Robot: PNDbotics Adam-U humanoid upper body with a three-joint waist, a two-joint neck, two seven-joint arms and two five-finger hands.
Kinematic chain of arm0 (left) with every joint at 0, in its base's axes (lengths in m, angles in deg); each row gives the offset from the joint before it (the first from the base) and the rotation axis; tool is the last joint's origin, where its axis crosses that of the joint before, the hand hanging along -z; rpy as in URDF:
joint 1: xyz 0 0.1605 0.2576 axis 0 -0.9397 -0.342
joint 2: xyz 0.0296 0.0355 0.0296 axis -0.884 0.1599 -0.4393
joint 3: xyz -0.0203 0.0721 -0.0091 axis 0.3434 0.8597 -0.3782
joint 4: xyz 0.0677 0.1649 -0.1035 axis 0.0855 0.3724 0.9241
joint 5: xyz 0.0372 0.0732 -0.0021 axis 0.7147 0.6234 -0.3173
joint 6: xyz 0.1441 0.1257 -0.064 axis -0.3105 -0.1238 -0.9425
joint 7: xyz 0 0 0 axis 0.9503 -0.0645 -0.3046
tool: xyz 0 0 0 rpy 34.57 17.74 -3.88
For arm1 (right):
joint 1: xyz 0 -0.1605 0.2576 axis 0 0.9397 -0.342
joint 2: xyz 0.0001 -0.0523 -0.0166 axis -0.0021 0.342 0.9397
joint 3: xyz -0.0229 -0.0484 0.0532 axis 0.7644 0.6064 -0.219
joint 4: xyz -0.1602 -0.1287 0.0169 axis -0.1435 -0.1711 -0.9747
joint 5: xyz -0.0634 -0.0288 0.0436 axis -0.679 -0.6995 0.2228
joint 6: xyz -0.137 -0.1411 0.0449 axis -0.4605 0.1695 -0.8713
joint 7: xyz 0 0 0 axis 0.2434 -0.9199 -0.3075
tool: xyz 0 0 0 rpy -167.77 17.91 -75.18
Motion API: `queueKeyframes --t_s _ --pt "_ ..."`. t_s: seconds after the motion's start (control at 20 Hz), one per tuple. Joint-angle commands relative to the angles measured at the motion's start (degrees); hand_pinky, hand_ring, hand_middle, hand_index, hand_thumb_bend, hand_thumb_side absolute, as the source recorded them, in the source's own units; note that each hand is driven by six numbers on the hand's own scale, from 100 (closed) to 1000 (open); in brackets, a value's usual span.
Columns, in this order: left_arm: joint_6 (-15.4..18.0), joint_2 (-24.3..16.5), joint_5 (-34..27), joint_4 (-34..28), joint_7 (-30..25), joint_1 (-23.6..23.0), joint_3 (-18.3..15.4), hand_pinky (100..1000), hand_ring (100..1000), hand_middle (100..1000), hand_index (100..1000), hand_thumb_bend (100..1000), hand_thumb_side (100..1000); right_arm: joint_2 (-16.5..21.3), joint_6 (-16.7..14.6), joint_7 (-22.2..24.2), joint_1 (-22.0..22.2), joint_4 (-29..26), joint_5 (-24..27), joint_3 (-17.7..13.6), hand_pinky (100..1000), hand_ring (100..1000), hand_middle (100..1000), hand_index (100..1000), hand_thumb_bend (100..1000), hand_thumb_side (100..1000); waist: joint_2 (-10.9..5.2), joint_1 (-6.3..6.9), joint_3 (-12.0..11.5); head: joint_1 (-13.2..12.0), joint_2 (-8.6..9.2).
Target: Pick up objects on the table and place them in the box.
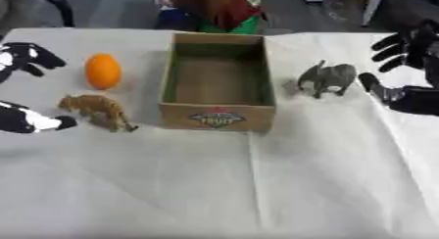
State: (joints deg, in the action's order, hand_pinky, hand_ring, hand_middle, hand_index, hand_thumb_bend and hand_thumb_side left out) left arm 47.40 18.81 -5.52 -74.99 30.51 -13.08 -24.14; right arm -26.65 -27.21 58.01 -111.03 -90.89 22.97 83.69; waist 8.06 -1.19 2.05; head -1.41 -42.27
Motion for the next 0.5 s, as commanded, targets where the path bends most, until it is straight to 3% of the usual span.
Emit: queueKeyframes --t_s 0.05,0.5 --pt "0.09 -2.59 0.91 -0.01 -0.7 1.32 0.15 746 776 712 757 745 100 1.08 -0.1 0.09 -0.87 -0.49 0.3 -0.34 598 683 680 923 324 100 -0.68 0.08 0.09 -0.26 0.34" --pt "1.0 -4.3 5.69 5.32 -4.17 5.28 4.67 759 777 717 770 689 100 0.88 -0.16 0.43 -1.03 -0.38 0.37 -0.08 598 683 680 922 324 100 -0.86 0.13 0.56 -0.68 0.34"
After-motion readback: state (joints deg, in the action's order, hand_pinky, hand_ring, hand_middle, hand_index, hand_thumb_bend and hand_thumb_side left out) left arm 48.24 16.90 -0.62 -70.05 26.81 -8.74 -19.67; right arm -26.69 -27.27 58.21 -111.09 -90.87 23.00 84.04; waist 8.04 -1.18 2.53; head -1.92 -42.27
